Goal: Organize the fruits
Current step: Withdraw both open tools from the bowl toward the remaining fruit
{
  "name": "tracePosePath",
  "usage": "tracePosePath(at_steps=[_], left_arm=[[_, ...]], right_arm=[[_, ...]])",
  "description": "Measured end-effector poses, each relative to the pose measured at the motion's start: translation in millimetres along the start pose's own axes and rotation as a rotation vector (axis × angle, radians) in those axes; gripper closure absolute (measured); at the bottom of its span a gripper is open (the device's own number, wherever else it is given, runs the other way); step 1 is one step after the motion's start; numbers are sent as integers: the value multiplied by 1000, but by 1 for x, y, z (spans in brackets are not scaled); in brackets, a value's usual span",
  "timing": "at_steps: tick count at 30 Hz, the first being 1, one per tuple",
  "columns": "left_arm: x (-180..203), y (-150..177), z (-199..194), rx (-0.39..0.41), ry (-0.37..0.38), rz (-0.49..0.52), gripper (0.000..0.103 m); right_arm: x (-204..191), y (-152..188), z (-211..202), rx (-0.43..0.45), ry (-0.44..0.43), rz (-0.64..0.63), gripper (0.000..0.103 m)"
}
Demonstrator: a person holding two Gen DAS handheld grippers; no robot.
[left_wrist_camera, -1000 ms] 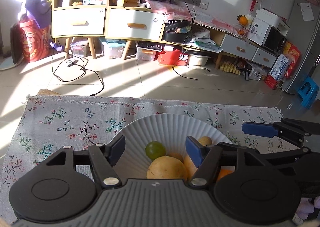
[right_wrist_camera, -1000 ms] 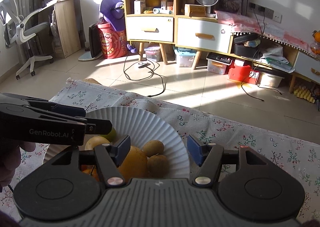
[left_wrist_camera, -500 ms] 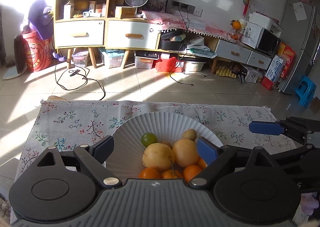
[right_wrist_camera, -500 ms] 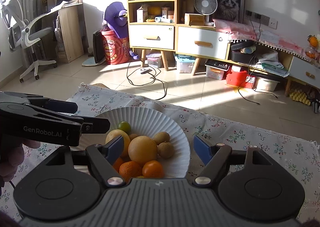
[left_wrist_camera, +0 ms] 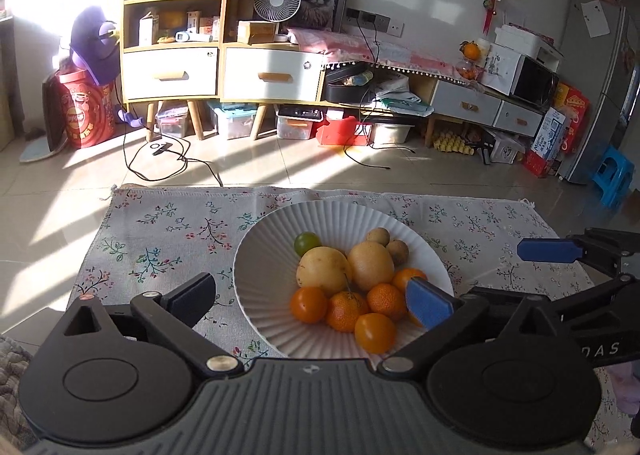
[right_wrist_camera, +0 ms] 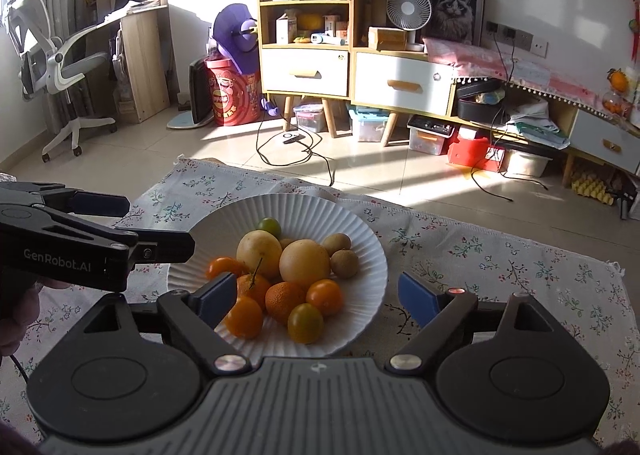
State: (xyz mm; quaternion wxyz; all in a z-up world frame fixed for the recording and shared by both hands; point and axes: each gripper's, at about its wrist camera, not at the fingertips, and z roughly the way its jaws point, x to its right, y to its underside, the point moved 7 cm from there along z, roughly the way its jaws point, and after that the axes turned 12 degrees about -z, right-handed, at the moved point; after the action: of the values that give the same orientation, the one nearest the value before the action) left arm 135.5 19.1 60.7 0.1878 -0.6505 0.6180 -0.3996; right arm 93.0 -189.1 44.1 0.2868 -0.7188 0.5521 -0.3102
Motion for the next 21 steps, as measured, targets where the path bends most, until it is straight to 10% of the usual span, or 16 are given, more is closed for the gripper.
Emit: tracePosePath(at_steps=[21], left_arm=[[-4, 34, -20, 4, -39, 66, 8]], right_arm=[[-18, 24, -18, -5, -22, -11, 6]])
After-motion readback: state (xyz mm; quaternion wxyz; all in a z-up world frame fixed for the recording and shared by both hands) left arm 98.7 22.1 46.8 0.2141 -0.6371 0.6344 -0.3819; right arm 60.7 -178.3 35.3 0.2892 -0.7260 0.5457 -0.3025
